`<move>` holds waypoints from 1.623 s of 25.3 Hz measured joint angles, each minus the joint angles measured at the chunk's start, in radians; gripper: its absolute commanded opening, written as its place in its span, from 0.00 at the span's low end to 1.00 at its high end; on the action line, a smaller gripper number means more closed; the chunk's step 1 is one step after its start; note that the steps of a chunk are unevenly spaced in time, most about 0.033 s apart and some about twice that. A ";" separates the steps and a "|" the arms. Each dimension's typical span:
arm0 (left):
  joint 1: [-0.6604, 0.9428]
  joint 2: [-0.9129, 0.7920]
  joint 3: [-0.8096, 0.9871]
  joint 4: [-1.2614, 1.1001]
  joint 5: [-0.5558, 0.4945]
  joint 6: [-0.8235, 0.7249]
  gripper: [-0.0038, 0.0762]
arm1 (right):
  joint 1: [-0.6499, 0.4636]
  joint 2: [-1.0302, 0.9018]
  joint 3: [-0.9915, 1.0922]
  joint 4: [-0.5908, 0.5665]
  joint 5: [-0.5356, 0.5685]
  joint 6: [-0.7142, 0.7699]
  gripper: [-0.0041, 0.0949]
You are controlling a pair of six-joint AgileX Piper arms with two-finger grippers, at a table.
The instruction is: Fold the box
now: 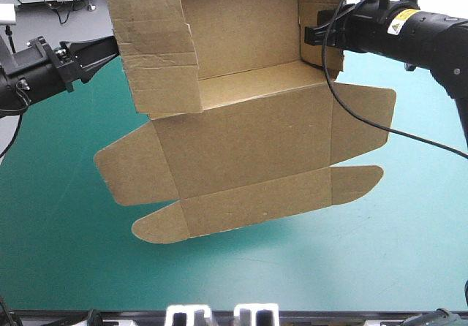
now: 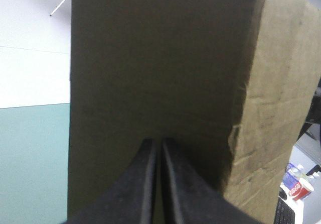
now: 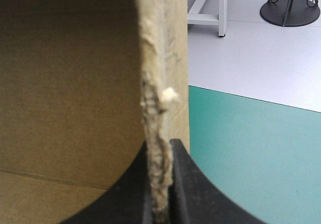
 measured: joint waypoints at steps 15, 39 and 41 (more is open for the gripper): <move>-0.029 0.000 0.000 0.019 -0.002 -0.028 0.63 | 0.000 0.033 0.002 0.003 -0.011 0.000 0.02; -0.130 -0.010 0.000 0.183 -0.023 -0.009 0.63 | -0.001 0.058 0.005 -0.026 0.013 0.000 0.03; -0.130 -0.010 0.000 0.184 -0.025 -0.009 0.63 | -0.001 0.058 0.005 -0.038 0.013 0.000 0.03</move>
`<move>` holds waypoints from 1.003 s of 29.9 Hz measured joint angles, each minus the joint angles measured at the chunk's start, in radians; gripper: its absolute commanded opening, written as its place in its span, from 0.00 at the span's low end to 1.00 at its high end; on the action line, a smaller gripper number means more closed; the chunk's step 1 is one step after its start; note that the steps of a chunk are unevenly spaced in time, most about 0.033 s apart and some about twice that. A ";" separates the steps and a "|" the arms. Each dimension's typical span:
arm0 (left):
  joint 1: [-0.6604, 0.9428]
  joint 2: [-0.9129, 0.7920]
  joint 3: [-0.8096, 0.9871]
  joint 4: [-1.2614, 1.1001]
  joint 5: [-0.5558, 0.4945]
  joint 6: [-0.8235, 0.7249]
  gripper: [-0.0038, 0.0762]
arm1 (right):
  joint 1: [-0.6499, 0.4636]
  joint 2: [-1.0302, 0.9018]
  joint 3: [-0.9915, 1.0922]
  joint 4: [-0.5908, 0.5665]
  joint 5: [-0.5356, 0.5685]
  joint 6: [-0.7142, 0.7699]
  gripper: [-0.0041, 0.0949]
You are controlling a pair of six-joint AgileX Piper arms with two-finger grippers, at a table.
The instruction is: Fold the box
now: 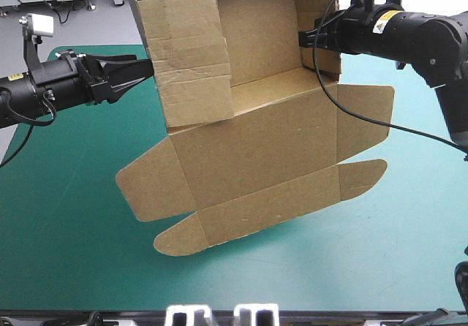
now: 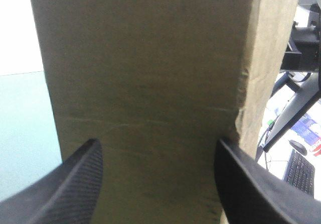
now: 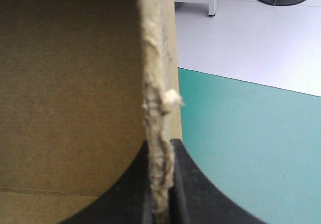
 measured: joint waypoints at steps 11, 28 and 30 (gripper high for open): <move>-0.003 0.000 0.000 -0.043 0.020 -0.001 0.62 | 0.003 0.000 0.000 -0.054 0.000 0.053 0.02; -0.003 0.000 0.000 0.034 -0.083 -0.001 0.62 | 0.003 0.000 0.000 0.007 -0.005 0.015 0.02; -0.003 0.000 0.000 0.041 -0.097 -0.001 0.62 | 0.003 0.000 0.000 0.007 -0.005 0.014 0.03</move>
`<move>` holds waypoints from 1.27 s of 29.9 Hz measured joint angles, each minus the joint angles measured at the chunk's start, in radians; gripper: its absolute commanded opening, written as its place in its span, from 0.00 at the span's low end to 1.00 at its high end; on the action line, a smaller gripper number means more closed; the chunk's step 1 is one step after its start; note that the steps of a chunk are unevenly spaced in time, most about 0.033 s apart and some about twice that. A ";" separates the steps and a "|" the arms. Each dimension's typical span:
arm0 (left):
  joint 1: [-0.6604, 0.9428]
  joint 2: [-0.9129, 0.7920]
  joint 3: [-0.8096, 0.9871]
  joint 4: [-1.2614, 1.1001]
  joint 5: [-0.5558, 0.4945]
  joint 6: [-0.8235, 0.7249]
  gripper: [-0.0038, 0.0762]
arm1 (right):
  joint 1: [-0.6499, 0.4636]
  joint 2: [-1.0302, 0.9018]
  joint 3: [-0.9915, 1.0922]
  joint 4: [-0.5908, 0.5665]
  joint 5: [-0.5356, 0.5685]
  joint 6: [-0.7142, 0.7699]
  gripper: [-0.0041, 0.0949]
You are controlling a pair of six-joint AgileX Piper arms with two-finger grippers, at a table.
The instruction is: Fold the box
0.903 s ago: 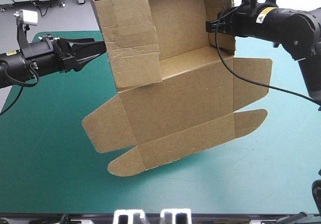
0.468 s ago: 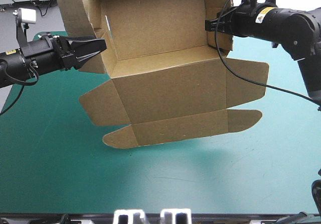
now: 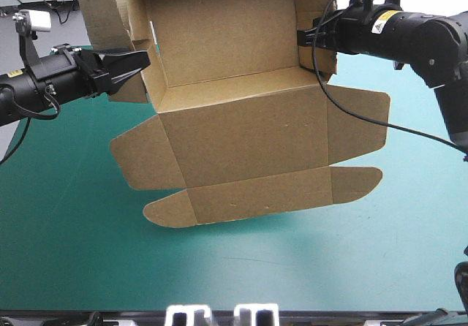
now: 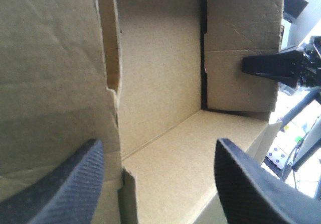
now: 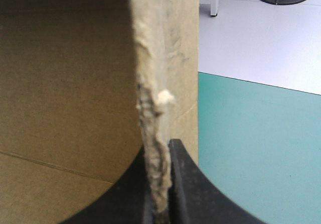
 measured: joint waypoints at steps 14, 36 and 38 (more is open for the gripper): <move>0.000 0.001 0.000 0.003 -0.387 0.009 0.62 | 0.000 -0.045 0.000 -0.140 0.051 0.030 0.02; 0.275 0.160 0.001 -0.050 -0.369 -0.035 0.62 | 0.000 -0.302 0.000 -0.319 0.187 0.084 0.02; 0.287 0.170 0.001 -0.053 -0.342 -0.037 0.62 | 0.000 -0.325 0.000 -0.311 0.188 0.087 0.02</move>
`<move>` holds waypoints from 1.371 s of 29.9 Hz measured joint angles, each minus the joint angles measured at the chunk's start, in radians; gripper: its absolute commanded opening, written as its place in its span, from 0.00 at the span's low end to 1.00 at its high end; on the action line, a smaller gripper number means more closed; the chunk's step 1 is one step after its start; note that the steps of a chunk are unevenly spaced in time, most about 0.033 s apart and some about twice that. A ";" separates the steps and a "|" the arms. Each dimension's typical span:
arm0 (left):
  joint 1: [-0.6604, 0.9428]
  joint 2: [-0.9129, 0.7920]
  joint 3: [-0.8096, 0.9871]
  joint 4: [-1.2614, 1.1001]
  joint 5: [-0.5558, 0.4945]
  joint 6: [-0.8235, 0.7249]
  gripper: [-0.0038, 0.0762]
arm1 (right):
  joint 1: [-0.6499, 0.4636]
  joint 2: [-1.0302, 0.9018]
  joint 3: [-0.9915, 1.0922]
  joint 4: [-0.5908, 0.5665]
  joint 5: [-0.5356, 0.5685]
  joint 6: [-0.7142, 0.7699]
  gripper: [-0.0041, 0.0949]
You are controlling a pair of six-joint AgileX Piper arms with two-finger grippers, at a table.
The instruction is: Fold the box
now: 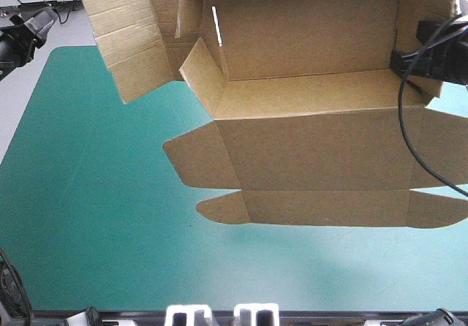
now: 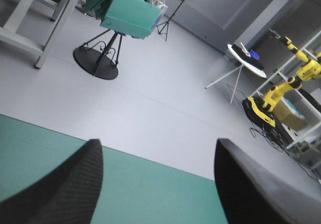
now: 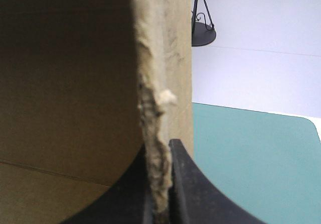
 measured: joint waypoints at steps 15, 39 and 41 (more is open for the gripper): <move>-0.046 0.022 0.000 -0.078 0.307 0.021 0.49 | 0.000 -0.045 -0.002 0.201 -0.045 -0.020 0.02; -0.084 -0.083 -0.001 -0.169 0.454 0.045 0.44 | 0.000 0.157 -0.002 0.219 -0.153 -0.023 0.02; -0.084 -0.099 -0.001 -0.168 0.455 0.045 0.44 | 0.000 0.164 -0.002 0.222 -0.166 -0.024 0.02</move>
